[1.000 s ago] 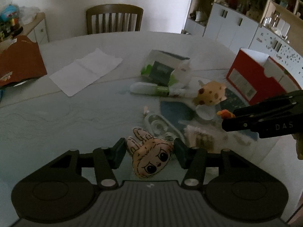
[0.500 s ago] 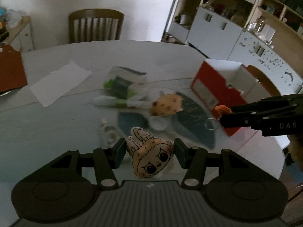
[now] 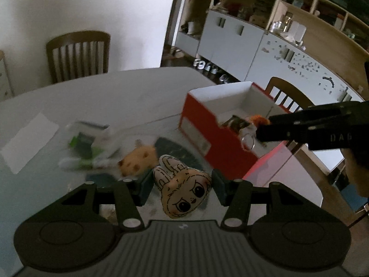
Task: Organize objects
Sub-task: 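Carry the bunny plush in the left tool and the orange fish in the right tool into the red box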
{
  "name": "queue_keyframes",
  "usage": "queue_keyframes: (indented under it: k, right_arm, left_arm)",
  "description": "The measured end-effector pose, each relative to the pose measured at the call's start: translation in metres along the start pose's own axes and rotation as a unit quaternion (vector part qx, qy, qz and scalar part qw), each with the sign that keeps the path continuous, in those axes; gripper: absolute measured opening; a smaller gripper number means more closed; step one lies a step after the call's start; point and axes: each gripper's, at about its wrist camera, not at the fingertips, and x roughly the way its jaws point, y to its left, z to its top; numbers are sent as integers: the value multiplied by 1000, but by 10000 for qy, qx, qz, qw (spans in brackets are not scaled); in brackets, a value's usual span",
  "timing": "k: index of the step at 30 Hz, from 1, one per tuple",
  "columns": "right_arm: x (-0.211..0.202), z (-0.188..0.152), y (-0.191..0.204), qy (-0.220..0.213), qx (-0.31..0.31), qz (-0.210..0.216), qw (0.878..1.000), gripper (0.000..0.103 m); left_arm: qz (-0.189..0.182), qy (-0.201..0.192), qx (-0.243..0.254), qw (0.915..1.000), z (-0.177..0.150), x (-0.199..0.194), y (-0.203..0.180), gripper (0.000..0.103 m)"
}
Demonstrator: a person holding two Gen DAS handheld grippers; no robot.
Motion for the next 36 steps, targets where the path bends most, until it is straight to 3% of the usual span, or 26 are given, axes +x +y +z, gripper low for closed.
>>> queue_keyframes:
  k: [15,25,33,35,36]
  right_arm:
    - [-13,14,-113,-211,123,-618,9978,46]
    - [9,-1,-181,77,401,-842,9956,46]
    - [35,-24,-206,476,356,-927,9939,46]
    - [40,-27,-211,560,293,-927,9937,39]
    - [44,-28,-212,616,256,-916,9936,30]
  left_arm:
    - [-111,46,582,9982,49,65,-84,54]
    - [-144,287,922,9952,70,120,-133,54]
    - [141,544,1181,9914,77,170,-163,54]
    - [188,652,1200,9905,78,183,-167,54]
    - [211,707,1195,9901,79,189,-168,54]
